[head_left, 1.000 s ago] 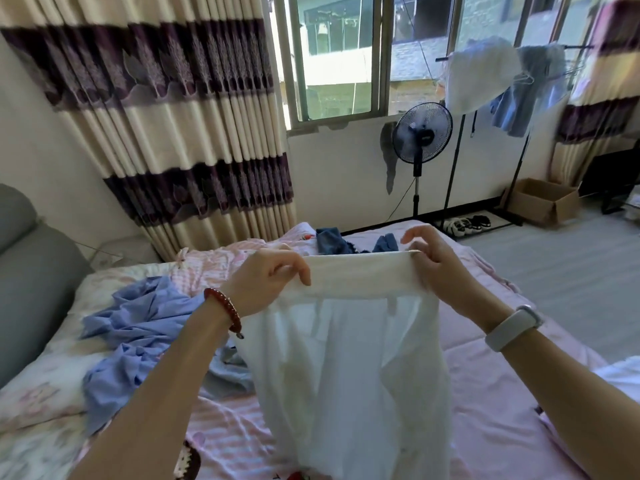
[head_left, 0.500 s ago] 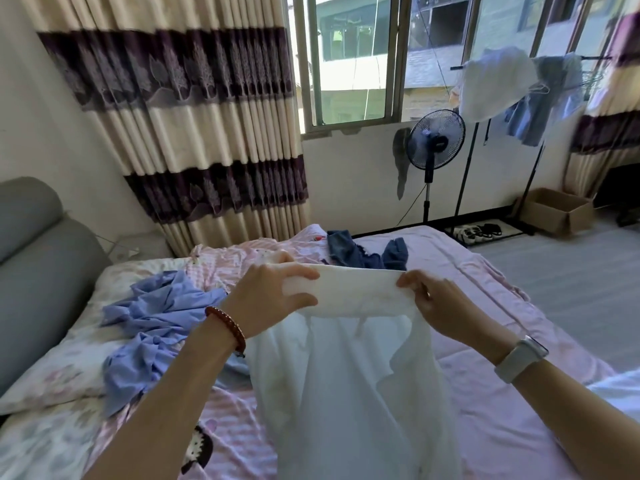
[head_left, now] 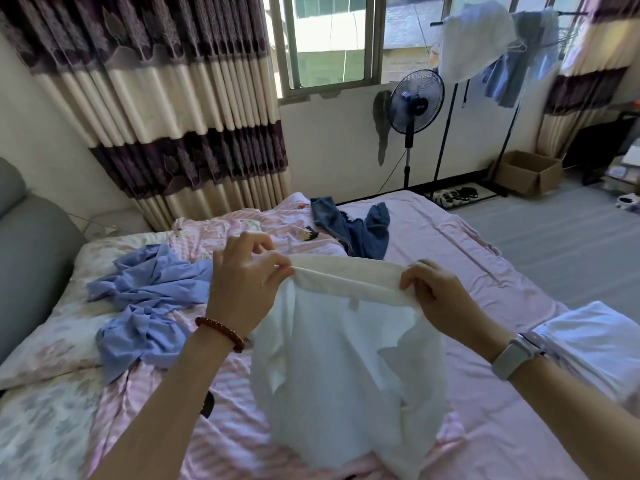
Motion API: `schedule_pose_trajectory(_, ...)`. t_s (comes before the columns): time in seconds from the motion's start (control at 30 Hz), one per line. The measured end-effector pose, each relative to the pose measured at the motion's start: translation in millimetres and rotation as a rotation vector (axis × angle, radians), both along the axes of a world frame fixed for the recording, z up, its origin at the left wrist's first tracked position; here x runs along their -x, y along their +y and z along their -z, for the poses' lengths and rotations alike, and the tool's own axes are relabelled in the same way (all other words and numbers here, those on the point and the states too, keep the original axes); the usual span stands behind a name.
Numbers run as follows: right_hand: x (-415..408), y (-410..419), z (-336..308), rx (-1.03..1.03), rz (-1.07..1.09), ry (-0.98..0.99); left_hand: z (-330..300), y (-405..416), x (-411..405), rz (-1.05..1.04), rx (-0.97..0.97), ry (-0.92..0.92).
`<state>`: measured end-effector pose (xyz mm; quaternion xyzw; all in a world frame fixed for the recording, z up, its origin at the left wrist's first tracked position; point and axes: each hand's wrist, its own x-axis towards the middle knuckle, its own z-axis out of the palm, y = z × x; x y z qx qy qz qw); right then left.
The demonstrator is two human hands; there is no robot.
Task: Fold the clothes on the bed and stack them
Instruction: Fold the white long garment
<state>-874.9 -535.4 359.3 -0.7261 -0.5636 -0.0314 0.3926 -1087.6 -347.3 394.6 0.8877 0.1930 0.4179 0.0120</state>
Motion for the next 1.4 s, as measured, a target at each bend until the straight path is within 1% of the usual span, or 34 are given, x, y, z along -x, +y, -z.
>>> schedule_pose_trajectory(0.07, 3.1, -11.4, 1.5, 0.066, 0.029, -0.037, 0.8, -19.2, 1.3, -0.005, 0.027, -0.075)
schedule_pose_trajectory(0.13, 7.7, -21.9, -2.3, 0.192, 0.043, -0.069, -5.6, -40.1, 2.0, 0.007, 0.102, -0.121)
schedule_pose_trajectory(0.2, 12.0, -32.8, -8.8, 0.287, 0.070, -0.151, -14.4, -61.1, 2.5, 0.019, 0.139, -0.149)
schedule_pose_trajectory(0.27, 18.6, -44.4, -14.6, 0.304, 0.197, -0.344, -22.1, -84.9, 2.6, 0.044, 0.120, -0.182)
schedule_pose_trajectory(0.3, 21.3, -49.1, -16.2, 0.297, 0.276, -0.405, -27.1, -98.1, 2.1, 0.063, 0.115, -0.208)
schedule_pose_trajectory(0.37, 26.3, -56.6, -21.3, 0.194, 0.383, -0.393, -40.1, -125.0, -0.3, 0.100, 0.119, -0.278)
schedule_pose_trajectory(0.47, 28.9, -64.7, -33.0, 0.040, 0.379, -0.252, -62.5, -161.8, -4.1, 0.139, 0.114, -0.365)
schedule_pose_trajectory(0.5, 27.4, -66.9, -36.1, -0.011, 0.345, -0.151, -69.3, -171.5, -3.7, 0.146, 0.111, -0.392)
schedule_pose_trajectory(0.6, 24.2, -76.4, -45.3, -0.111, 0.166, 0.352, -86.3, -191.2, 7.1, 0.150, 0.165, -0.506)
schedule_pose_trajectory(0.63, 24.4, -80.5, -45.7, -0.127, 0.107, 0.458, -89.9, -194.8, 13.1, 0.145, 0.190, -0.535)
schedule_pose_trajectory(0.67, 28.5, -86.3, -45.2, -0.131, 0.057, 0.499, -92.5, -197.5, 19.4, 0.134, 0.208, -0.545)
schedule_pose_trajectory(0.77, 58.0, -105.3, -39.4, -0.138, -0.115, 0.449, -92.7, -207.0, 31.2, 0.079, 0.229, -0.480)
schedule_pose_trajectory(0.8, 68.4, -109.9, -35.6, -0.103, -0.160, 0.414, -90.4, -211.7, 31.7, 0.061, 0.237, -0.454)
schedule_pose_trajectory(0.87, 84.6, -115.3, -27.0, 0.049, -0.228, 0.336, -85.0, -222.4, 29.5, 0.045, 0.295, -0.445)
schedule_pose_trajectory(0.9, 88.5, -117.1, -22.3, 0.121, -0.249, 0.341, -82.7, -226.7, 28.8, 0.041, 0.322, -0.456)
schedule_pose_trajectory(0.97, 88.2, -123.0, -10.9, 0.168, -0.268, 0.406, -79.2, -231.8, 30.6, 0.016, 0.347, -0.495)
schedule_pose_trajectory(1.03, 83.1, -133.9, -4.4, 0.153, -0.232, 0.483, -75.4, -231.7, 39.1, -0.033, 0.352, -0.532)
schedule_pose_trajectory(1.13, 74.5, -149.8, -5.0, -0.021, -0.168, 0.728, -64.3, -226.2, 61.0, -0.109, 0.373, -0.540)
schedule_pose_trajectory(1.17, 73.5, -153.4, -7.5, -0.090, -0.148, 0.762, -59.1, -224.9, 68.8, -0.129, 0.371, -0.517)
schedule_pose_trajectory(1.2, 71.4, -155.8, -8.5, -0.147, -0.144, 0.725, -52.5, -224.1, 76.3, -0.142, 0.363, -0.485)
schedule_pose_trajectory(1.23, 70.3, -159.3, -9.3, -0.194, -0.170, 0.645, -45.7, -223.6, 83.4, -0.152, 0.354, -0.447)
schedule_pose_trajectory(1.3, 70.3, -167.3, -10.4, -0.279, -0.287, 0.451, -31.8, -222.6, 97.7, -0.168, 0.342, -0.369)
schedule_pose_trajectory(1.33, 70.2, -173.0, -10.2, -0.297, -0.339, 0.329, -25.4, -221.9, 105.3, -0.176, 0.347, -0.333)
schedule_pose_trajectory(1.4, 66.8, -180.9, -5.0, -0.226, -0.385, 0.077, -15.1, -222.2, 120.3, -0.183, 0.375, -0.270)
